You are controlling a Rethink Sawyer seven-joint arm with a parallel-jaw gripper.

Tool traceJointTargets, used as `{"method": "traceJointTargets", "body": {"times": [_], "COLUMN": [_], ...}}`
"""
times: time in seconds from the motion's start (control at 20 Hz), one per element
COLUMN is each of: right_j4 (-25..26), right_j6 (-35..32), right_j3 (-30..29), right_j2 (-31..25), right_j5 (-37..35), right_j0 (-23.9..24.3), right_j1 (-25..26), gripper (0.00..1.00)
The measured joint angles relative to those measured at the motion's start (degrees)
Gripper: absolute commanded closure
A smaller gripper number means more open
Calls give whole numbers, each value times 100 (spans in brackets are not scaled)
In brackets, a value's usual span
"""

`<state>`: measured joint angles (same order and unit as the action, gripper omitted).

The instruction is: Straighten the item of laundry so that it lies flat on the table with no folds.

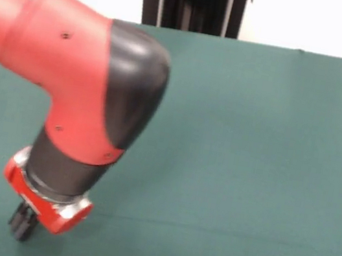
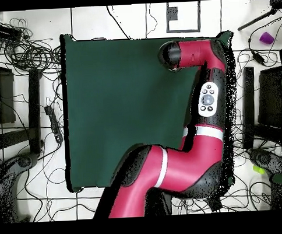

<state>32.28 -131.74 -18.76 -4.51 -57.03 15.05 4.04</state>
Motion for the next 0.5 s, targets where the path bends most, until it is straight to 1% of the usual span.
{"method": "traceJointTargets", "body": {"times": [0.2, 0.5], "right_j4": [-6, -6], "right_j6": [1, 6], "right_j3": [531, 927], "right_j2": [-60, -68], "right_j5": [-292, -450], "right_j0": [147, 198], "right_j1": [246, 438], "gripper": [100, 100]}}
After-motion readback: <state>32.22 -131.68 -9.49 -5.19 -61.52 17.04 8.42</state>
